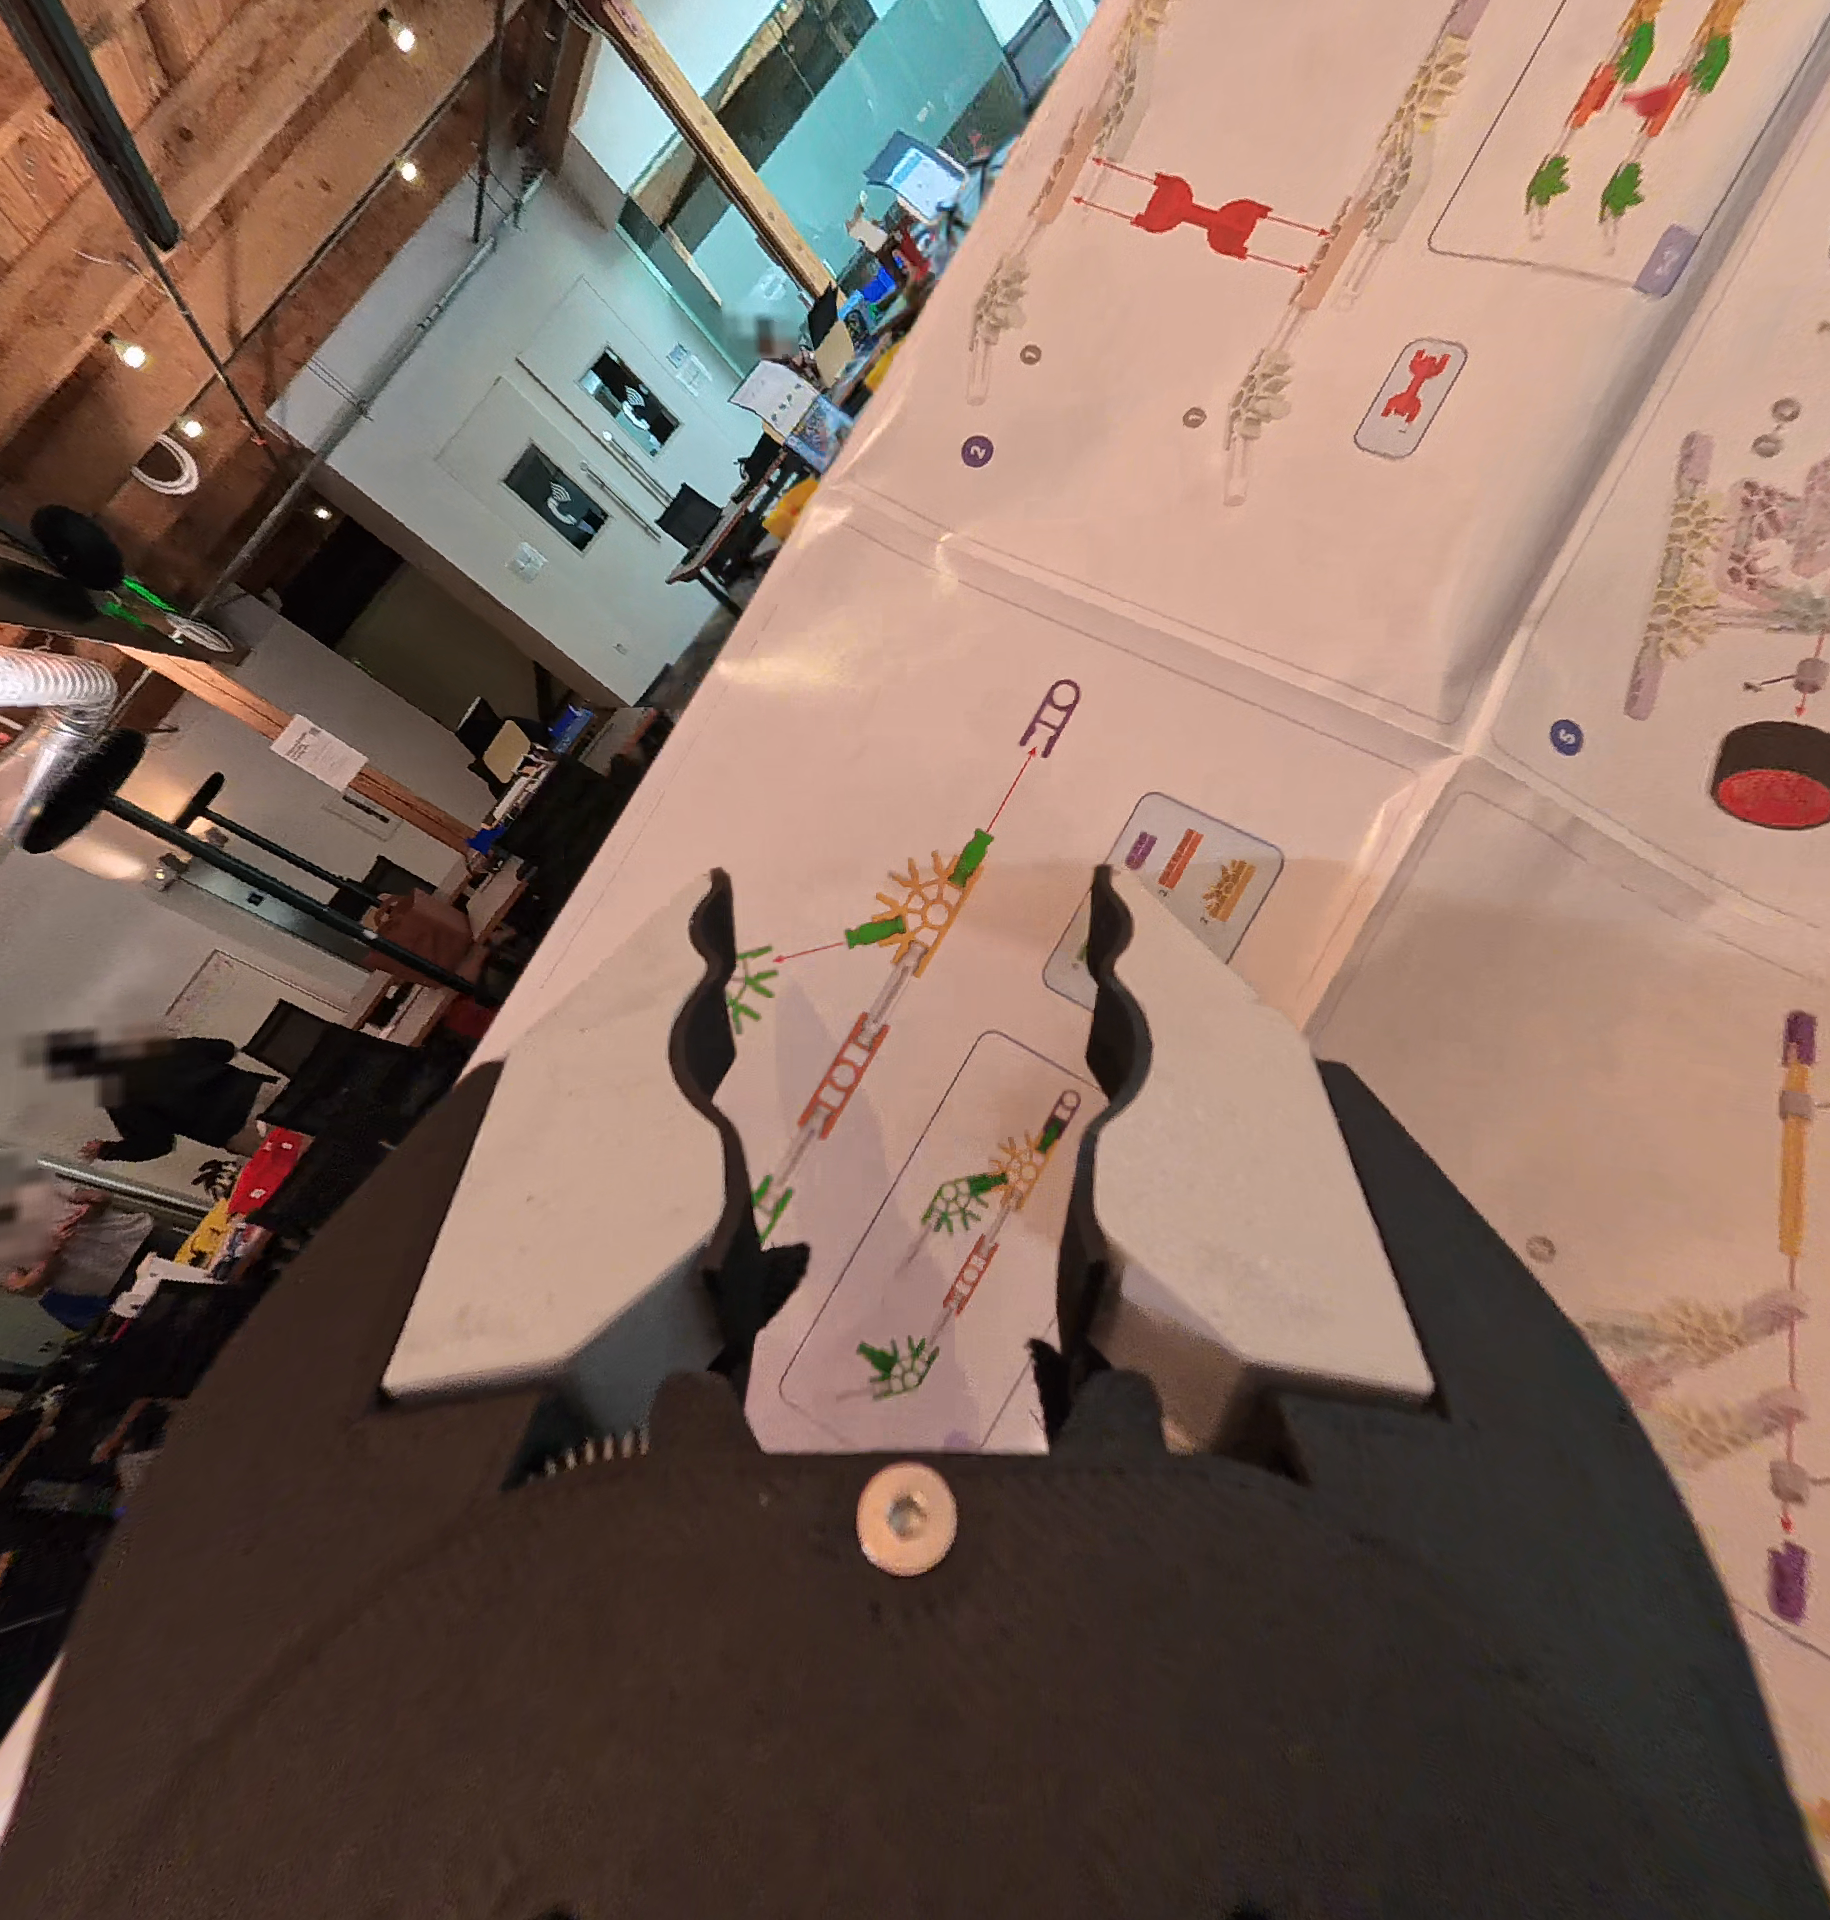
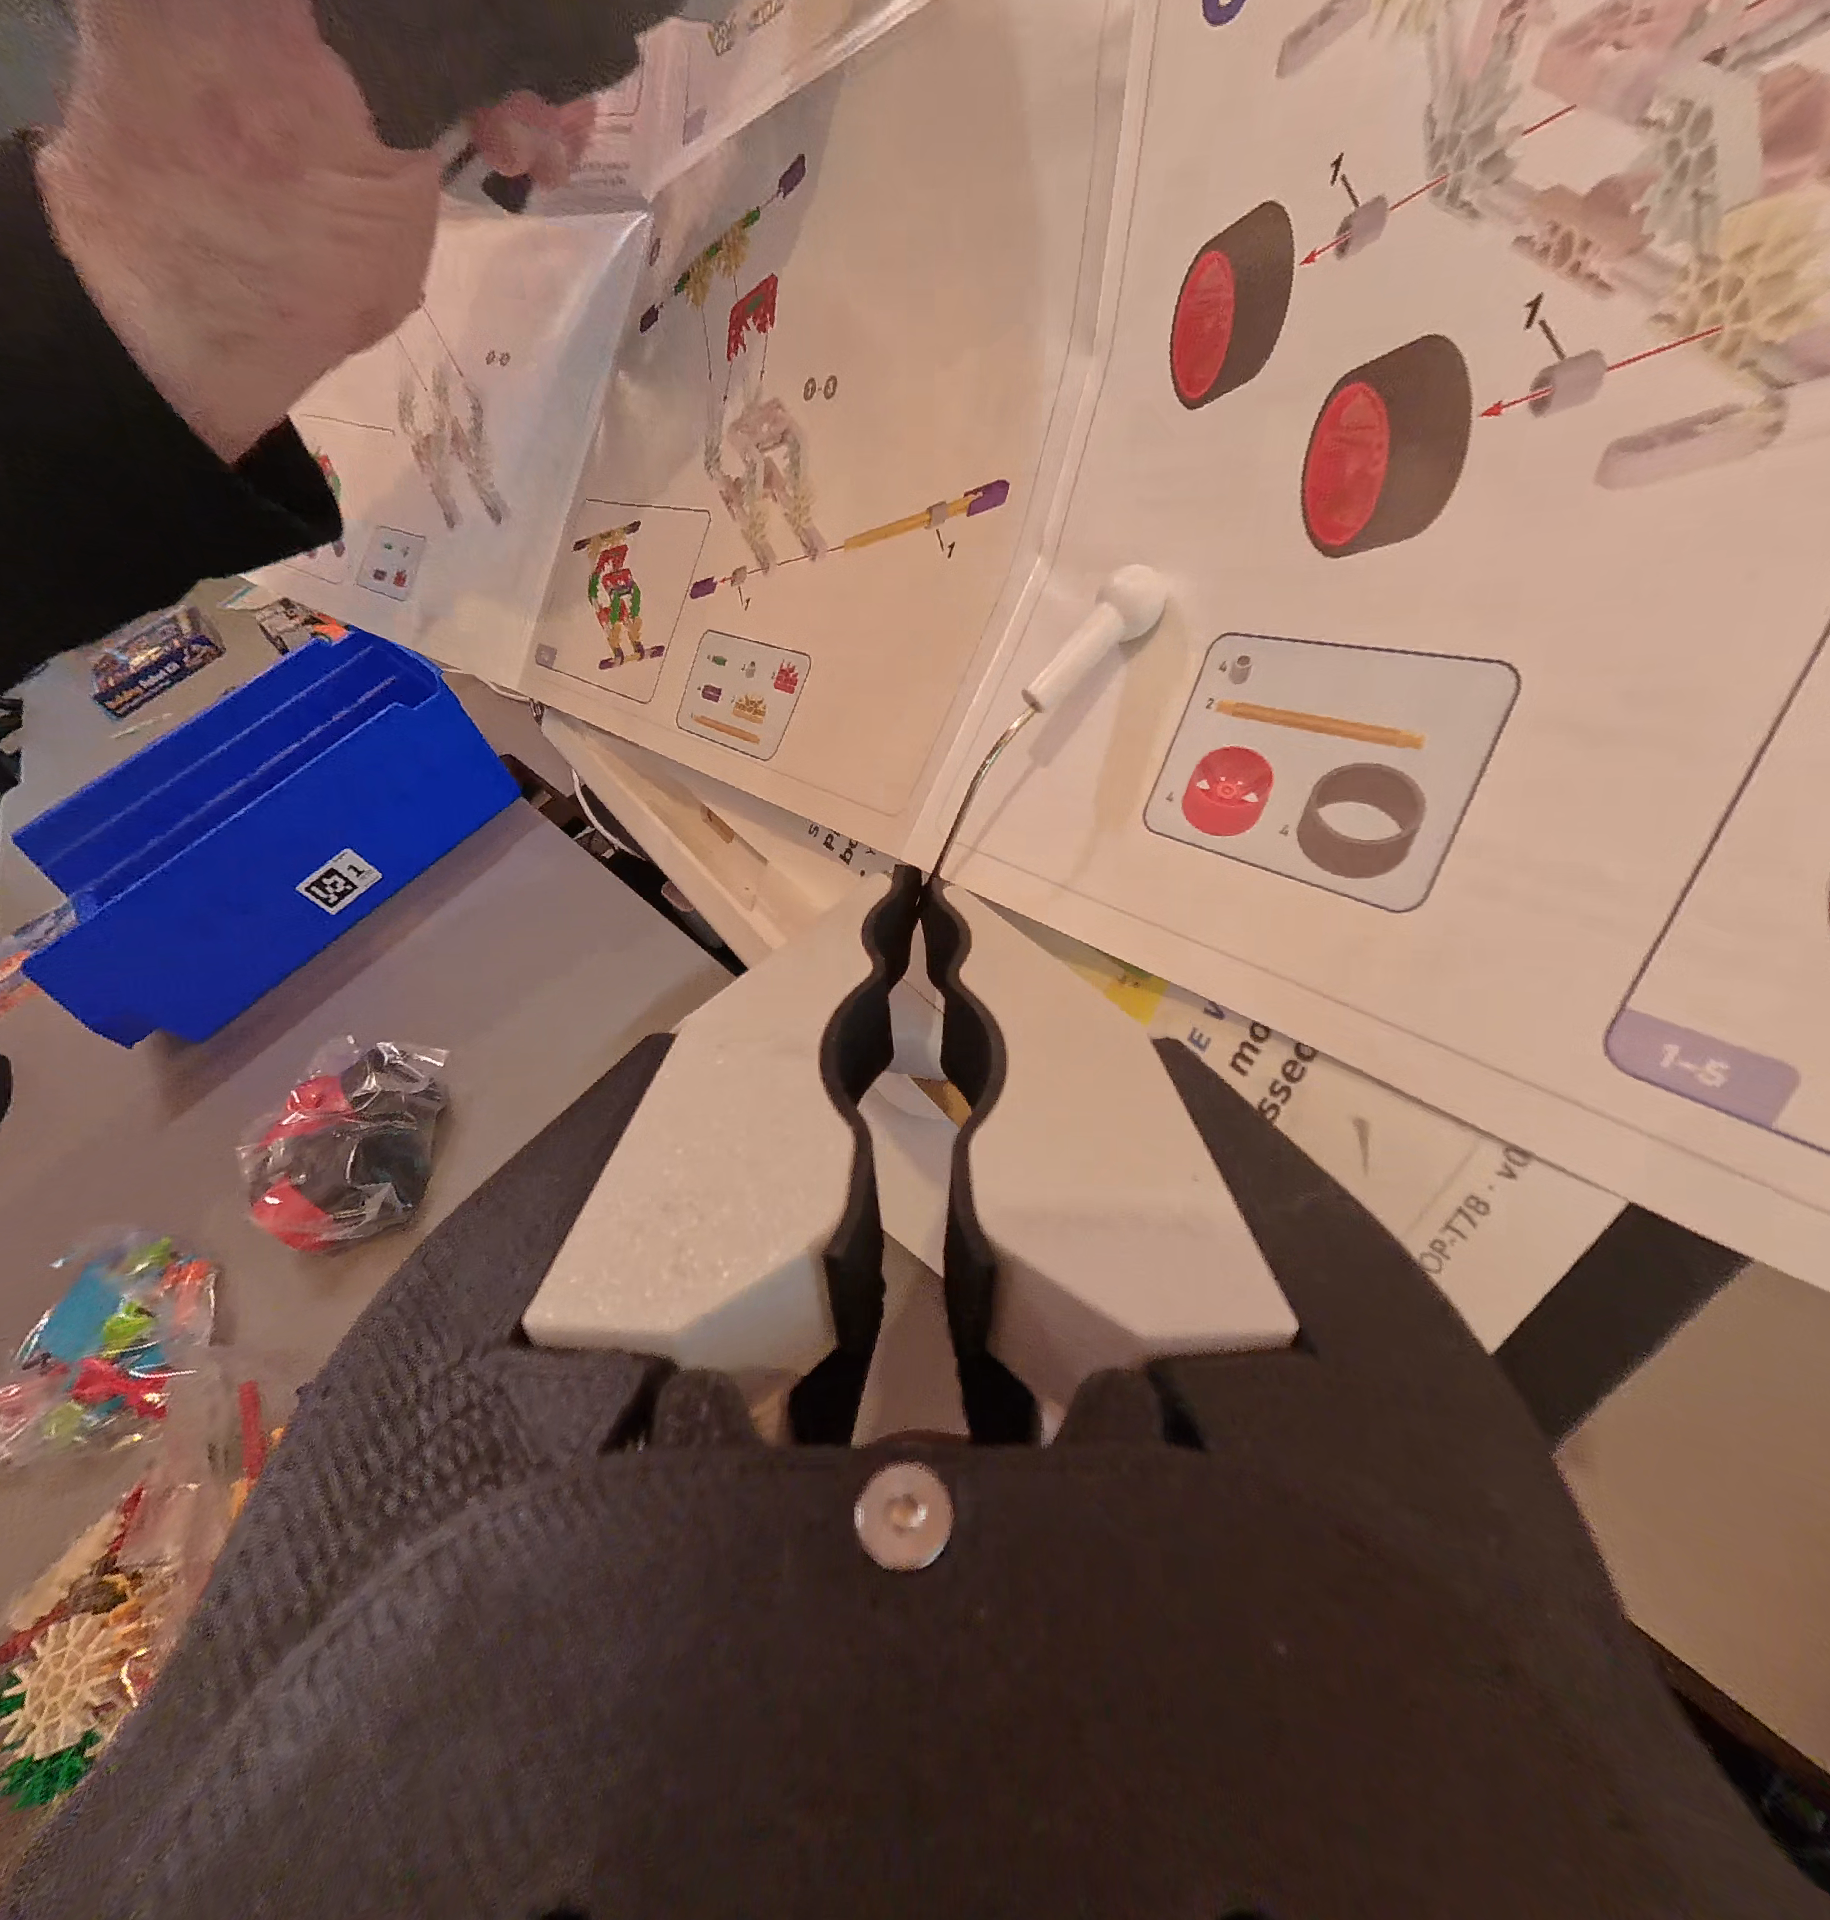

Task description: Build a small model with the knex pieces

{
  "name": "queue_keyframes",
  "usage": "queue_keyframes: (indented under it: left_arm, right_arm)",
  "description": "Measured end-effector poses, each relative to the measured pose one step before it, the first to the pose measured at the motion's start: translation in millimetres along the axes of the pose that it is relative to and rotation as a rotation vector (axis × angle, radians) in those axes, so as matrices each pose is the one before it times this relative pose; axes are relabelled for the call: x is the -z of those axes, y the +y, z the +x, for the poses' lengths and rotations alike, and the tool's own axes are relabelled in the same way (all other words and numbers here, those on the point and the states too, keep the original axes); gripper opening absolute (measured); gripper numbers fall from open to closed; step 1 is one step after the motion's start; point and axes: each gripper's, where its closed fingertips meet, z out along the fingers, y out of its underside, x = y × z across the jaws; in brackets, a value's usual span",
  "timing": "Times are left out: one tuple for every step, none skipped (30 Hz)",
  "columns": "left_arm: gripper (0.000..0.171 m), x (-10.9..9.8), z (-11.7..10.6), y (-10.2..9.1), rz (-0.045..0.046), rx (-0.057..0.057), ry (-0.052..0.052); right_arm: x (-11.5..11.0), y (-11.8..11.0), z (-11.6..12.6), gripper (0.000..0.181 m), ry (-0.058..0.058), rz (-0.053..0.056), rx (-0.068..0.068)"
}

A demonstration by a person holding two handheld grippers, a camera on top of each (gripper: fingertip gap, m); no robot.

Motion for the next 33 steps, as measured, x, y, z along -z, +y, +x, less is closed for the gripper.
queue_keyframes:
  left_arm:
    - [0.071, 11.0, -2.53, -1.55, -0.00014, 0.0284, 0.0174]
    - [0.076, 12.99, -4.27, 1.53, -0.01581, 0.0119, 0.0049]
    - [0.082, 15.47, -7.34, 5.86, -0.02991, -0.0001, -0.0137]
    - [0.087, 17.75, -10.13, 8.81, -0.02657, 0.0092, -0.0253]
    - [0.089, 18.68, -12.08, 12.87, -0.02733, 0.0262, -0.0264]
    - [0.093, 18.17, -15.24, 18.56, -0.04208, 0.0441, -0.0328]
    - [0.098, 16.75, -17.58, 20.96, -0.03612, 0.0622, -0.034]
    - [0.1, 13.82, -16.86, 23.09, -0.03378, 0.0816, -0.0197]
    - [0.102, 9.26, -15.92, 26.96, -0.05019, 0.0888, -0.0122]
    - [0.11, 5.07, -16.86, 28.02, -0.05601, 0.0796, -0.02]
    - [0.116, 2.7, -14.76, 23.44, -0.03168, 0.0721, -0.0137]
    - [0.117, 1.41, -10.32, 17.99, -0.0089, 0.0818, 0.0083]
    - [0.117, -0.06, -4.77, 14.42, -0.00481, 0.0935, 0.0434]
    - [0.115, -1.14, -4.05, 11.48, -0.00679, 0.0991, 0.0465]
    - [0.113, -2.43, -2.04, 8.13, -0.0036, 0.079, 0.0514]
    - [0.108, -3.25, 0.77, 5.96, -0.00234, 0.0758, 0.0645]
    - [0.108, -2.74, -3.48, 3.71, 0.00014, 0.085, 0.0332]
    - [0.105, -1.87, -1.17, 0.32, 0.01119, 0.0639, 0.0378]
    - [0.089, -1.17, 3.7, -1.16, 0.01005, 0.0415, 0.0597]
    - [0.069, -0.59, 6.18, -1.68, 0.00772, 0.0275, 0.0652]
    - [0.049, -0.02, 7.8, -1.59, 0.00099, 0.0159, 0.0621]
    - [0.026, -0.17, 6.72, -1.61, -0.00547, -0.0065, 0.0425]
    - [0.013, 0.59, 2.14, -4.38, 0.00473, -0.0333, -0.0005]
    - [0.002, 0.7, 3.64, -7.31, 0.01355, -0.0425, 0.0011]
    - [0.0, 0.08, 5.64, -8.63, 0.01105, -0.0405, 0.0103]
    - [0.0, -0.53, 4.08, -8.2, -0.00176, -0.0471, -0.0047]
    - [0.0, -0.96, 3.67, -9.45, 0.00135, -0.0627, -0.0106]
    - [0.0, -1.79, 3.31, -9.74, 0.00038, -0.0629, -0.0109]
    - [0.0, -2.82, 2.48, -8.48, -0.00916, -0.0483, -0.007]
    - [0.0, -3.37, 3.33, -9.48, 0.00021, -0.0437, 0.0049]
    - [0.0, -3.8, 4.15, -10.5, 0.01333, -0.0427, 0.0153]
    - [0.0, -4.63, -1.01, -7.01, -0.00606, -0.0302, -0.0097]
    - [0.0, -4.5, -3.66, -5.63, -0.01029, -0.0407, -0.0221]
  right_arm:
    - [0.55, 0.56, -0.02, 0.0, -0.0044, 0.0028, -0.0135]
    - [1.16, 0.52, 0.27, 0.0, -0.0044, 0.0048, -0.013]
    - [1.35, 0.57, 0.84, 0.0, -0.0013, 0.0056, -0.0072]
    - [1.24, 0.66, 0.83, 0.0, 0.0022, 0.0047, -0.0042]
    - [1.02, 0.49, 0.4, 0.0, 0.0035, 0.0038, -0.0036]
    - [0.49, 0.41, 0.17, 0.0, 0.0035, 0.0027, 0.0006]
    - [0.27, 0.25, 0.14, 0.0, 0.0027, 0.001, 0.0035]
    - [0.09, 0.2, 0.03, 0.0, 0.0023, -0.001, 0.0023]
    - [-0.32, -0.07, -0.07, 0.0, 0.0021, -0.0026, 0.0015]
    - [-0.64, -0.25, -0.29, 0.0, 0.0013, -0.0038, 0.0003]
    - [-0.91, -0.3, -0.59, 0.0, 0.0003, -0.0044, 0.0011]
    - [-0.82, -0.16, -0.57, 0.0, 0.0006, -0.0058, 0.0032]
    - [-0.43, 0.04, -0.27, 0.0, 0.0026, -0.0073, 0.0048]
    - [-0.16, 0.1, 0.12, 0.0, 0.0034, -0.0071, 0.0044]
    - [0.07, 0.14, 0.2, 0.0, 0.0009, -0.0051, 0.0003]
    - [0.0, 0.06, -0.05, 0.0, -0.0012, -0.0021, -0.0059]
    - [-0.1, 0.13, -0.02, 0.0, -0.0003, -0.0004, -0.0081]
    - [0.02, 0.19, 0.03, 0.0, 0.0018, 0.0, -0.0048]
    - [0.22, 0.14, 0.07, 0.0, 0.0025, 0.0003, -0.0002]
    - [0.18, 0.15, 0.11, 0.0, 0.0035, 0.0008, 0.0015]
    - [0.36, 0.24, 0.16, 0.0, 0.0053, 0.0005, 0.0024]
    - [0.33, 0.17, 0.14, 0.0, 0.0058, -0.0012, 0.0046]
    - [0.58, 0.38, 0.2, 0.0, 0.0063, -0.0025, 0.0085]
    - [0.62, 0.18, 0.15, 0.0, 0.0079, -0.0016, 0.0148]
    - [0.4, 0.09, 0.07, 0.0, 0.0079, -0.0005, 0.0157]
    - [0.34, 0.07, -0.24, 0.0, 0.0056, 0.0001, 0.0102]
    - [0.4, -0.48, -0.33, 0.001, 0.0067, 0.0028, 0.0167]
    - [0.0, -0.32, -0.42, 0.0, 0.0091, 0.0033, 0.0223]
    - [-0.3, 0.07, -0.19, 0.001, 0.0051, 0.0006, 0.009]
    - [0.01, -0.22, -0.2, 0.0, -0.002, 0.0016, -0.0016]
    - [-0.01, -0.27, 0.02, 0.0, -0.0026, 0.0019, 0.0027]
    - [-0.3, -0.09, -0.47, 0.0, -0.002, 0.0016, 0.01]
    - [-0.1, -0.05, -0.2, 0.0, -0.0004, -0.0004, 0.0081]
